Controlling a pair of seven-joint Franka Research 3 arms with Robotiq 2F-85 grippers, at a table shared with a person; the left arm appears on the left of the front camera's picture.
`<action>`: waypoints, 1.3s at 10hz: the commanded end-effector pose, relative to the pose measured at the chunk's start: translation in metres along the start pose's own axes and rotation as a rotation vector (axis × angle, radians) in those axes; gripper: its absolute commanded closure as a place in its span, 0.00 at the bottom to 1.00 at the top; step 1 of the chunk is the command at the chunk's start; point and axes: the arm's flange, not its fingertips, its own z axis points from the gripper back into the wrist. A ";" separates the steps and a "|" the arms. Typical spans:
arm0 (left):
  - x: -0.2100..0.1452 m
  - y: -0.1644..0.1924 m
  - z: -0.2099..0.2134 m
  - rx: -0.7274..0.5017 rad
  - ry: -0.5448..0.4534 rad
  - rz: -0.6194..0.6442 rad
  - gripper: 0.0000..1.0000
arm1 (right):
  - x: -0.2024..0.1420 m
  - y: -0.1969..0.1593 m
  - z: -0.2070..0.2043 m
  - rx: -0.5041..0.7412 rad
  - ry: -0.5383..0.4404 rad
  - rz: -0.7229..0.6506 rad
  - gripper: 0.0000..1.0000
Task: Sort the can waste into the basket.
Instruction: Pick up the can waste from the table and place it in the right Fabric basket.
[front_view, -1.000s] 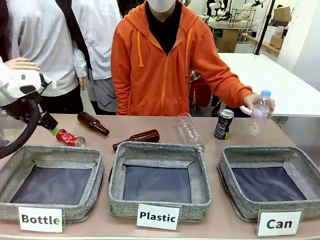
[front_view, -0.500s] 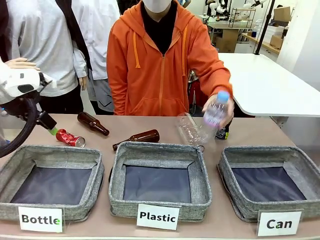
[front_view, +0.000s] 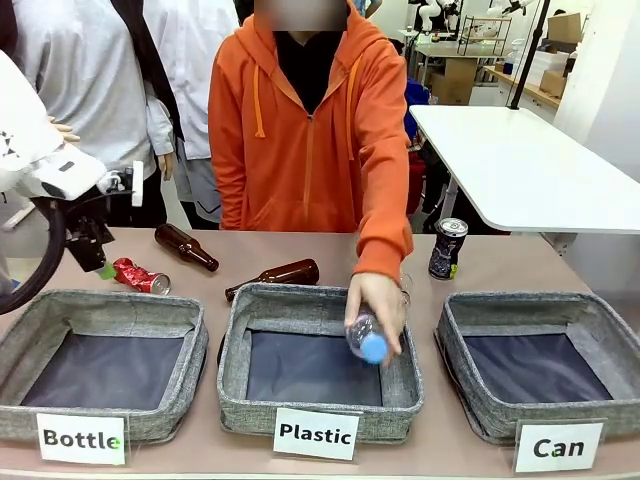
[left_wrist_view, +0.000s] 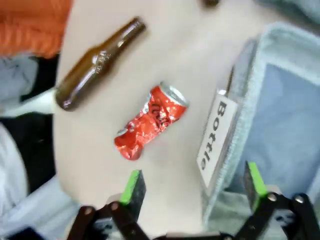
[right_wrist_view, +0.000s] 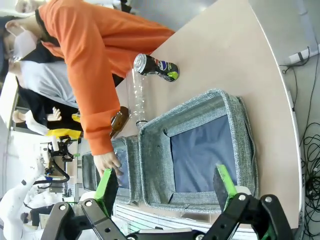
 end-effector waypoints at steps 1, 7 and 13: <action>-0.019 0.011 0.000 -0.079 -0.088 -0.618 0.00 | 0.002 -0.002 0.001 0.025 -0.014 0.024 0.00; 0.006 0.032 -0.005 -0.035 -0.155 -1.216 0.00 | 0.002 -0.002 0.001 0.025 -0.014 0.024 0.00; -0.002 0.032 -0.025 -0.114 -0.084 -1.081 0.00 | 0.002 -0.002 0.001 0.025 -0.014 0.024 0.00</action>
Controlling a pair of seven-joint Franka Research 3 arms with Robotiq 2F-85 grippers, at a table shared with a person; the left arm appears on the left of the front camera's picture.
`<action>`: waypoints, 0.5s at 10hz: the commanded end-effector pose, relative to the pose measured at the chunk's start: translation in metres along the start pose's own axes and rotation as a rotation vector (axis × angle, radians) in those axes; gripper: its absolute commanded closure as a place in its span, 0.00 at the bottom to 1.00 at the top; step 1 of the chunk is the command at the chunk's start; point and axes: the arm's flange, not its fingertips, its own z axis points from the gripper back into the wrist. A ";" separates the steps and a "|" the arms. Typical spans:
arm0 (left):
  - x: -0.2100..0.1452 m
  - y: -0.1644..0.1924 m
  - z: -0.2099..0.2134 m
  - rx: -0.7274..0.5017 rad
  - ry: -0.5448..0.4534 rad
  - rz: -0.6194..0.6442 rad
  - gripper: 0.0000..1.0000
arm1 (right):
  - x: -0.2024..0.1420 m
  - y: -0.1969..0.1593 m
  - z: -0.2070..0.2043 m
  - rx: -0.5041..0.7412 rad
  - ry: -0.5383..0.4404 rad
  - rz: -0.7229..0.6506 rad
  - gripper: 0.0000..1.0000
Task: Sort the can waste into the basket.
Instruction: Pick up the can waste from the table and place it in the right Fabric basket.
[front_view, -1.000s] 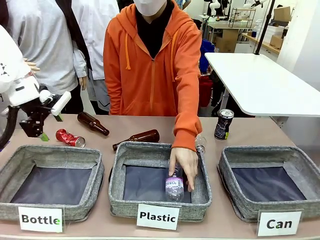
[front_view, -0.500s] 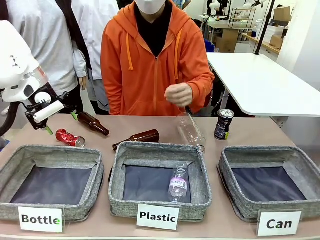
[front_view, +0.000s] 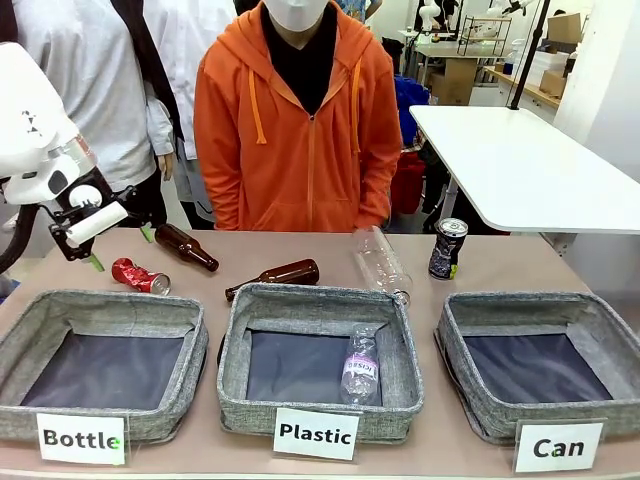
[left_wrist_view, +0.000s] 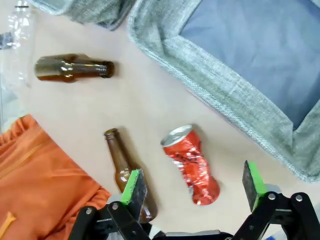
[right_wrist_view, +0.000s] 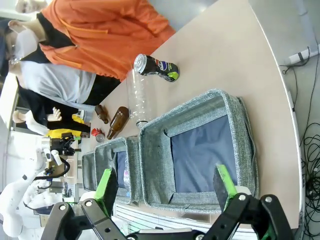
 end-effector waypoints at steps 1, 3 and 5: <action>-0.016 -0.014 -0.016 -0.051 -0.033 0.024 0.00 | 0.002 -0.002 0.000 0.025 -0.012 0.023 0.00; -0.029 -0.020 -0.031 -0.049 -0.017 0.043 0.00 | 0.002 -0.002 0.000 0.025 -0.012 0.023 0.00; -0.039 -0.015 -0.048 -0.030 -0.036 0.060 0.00 | 0.002 -0.002 0.000 0.025 -0.012 0.023 0.00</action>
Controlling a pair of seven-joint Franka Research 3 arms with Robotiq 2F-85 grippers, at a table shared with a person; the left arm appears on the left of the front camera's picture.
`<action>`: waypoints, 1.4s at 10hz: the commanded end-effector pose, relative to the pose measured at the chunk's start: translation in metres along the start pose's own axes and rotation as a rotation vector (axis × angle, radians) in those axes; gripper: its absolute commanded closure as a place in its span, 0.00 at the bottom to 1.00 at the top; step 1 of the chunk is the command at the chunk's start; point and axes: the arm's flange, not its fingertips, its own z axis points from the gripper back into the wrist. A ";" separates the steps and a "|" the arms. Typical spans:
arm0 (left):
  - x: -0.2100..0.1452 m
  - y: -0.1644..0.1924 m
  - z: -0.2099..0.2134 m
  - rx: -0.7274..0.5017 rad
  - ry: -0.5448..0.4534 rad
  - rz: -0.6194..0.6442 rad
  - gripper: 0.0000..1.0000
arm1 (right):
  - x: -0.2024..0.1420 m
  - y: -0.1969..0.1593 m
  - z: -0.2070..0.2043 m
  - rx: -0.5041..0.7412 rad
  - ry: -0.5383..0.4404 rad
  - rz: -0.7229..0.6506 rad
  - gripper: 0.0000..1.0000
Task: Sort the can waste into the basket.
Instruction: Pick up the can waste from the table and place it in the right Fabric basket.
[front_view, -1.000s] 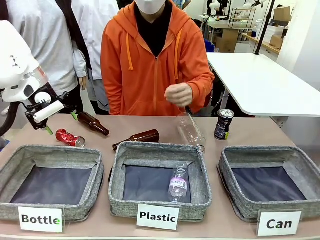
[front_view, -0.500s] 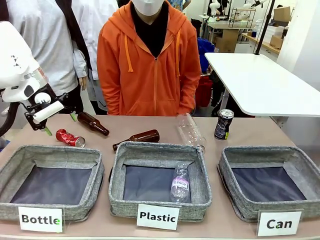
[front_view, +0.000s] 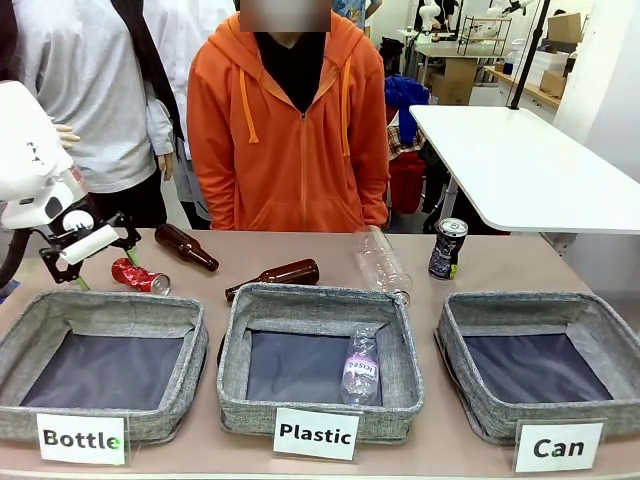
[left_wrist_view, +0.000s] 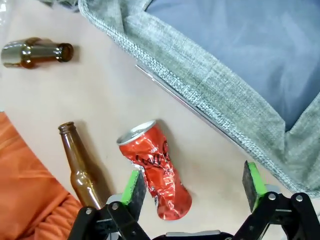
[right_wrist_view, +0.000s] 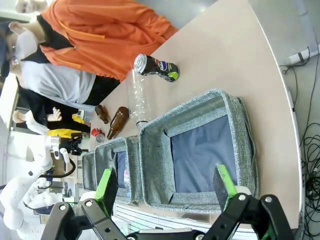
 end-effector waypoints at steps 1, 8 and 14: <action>-0.012 0.014 -0.009 0.009 -0.009 -0.005 0.00 | 0.002 -0.002 0.001 0.024 -0.012 0.023 0.00; -0.037 0.044 -0.048 -0.093 -0.033 0.081 0.00 | 0.002 -0.002 0.001 0.024 -0.012 0.023 0.00; -0.039 0.047 -0.052 -0.154 0.011 0.124 1.00 | 0.002 -0.002 0.001 0.024 -0.012 0.023 0.00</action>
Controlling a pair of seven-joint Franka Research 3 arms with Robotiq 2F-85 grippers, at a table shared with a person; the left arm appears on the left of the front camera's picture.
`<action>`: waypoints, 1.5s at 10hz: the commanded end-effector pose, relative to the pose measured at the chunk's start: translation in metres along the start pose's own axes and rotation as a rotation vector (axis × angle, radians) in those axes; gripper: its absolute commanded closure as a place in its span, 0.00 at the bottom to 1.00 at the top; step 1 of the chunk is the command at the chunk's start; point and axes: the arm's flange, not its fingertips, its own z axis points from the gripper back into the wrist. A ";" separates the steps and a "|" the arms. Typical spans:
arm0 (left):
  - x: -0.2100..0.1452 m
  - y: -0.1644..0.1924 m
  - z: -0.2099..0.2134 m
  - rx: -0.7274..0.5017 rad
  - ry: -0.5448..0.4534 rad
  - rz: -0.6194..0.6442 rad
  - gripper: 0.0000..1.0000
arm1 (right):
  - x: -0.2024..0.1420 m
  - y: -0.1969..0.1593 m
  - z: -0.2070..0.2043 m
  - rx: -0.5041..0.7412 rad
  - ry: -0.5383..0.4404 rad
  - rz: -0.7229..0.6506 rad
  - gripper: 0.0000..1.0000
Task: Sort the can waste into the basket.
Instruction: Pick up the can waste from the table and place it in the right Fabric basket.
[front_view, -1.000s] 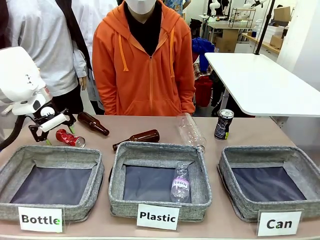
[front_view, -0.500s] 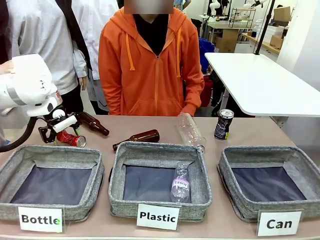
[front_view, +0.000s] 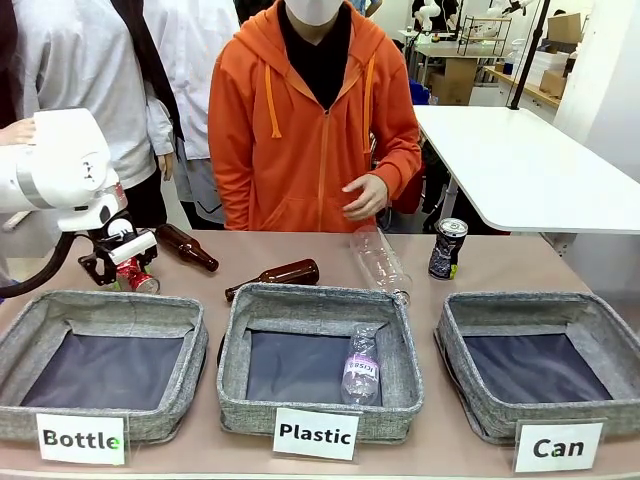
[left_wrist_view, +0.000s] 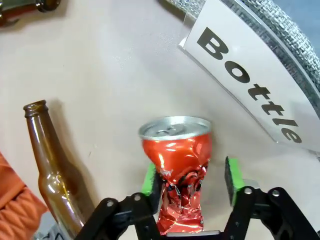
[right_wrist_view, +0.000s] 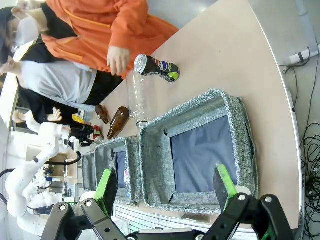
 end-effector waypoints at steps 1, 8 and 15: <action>-0.002 0.002 0.002 -0.024 0.005 0.024 1.00 | 0.002 -0.002 0.000 0.023 -0.011 0.022 0.00; -0.004 -0.015 0.044 0.184 0.032 0.118 1.00 | 0.002 -0.002 0.000 0.023 -0.011 0.022 0.00; 0.084 -0.158 0.200 0.361 -0.263 0.329 1.00 | 0.002 -0.002 0.000 0.023 -0.011 0.022 0.00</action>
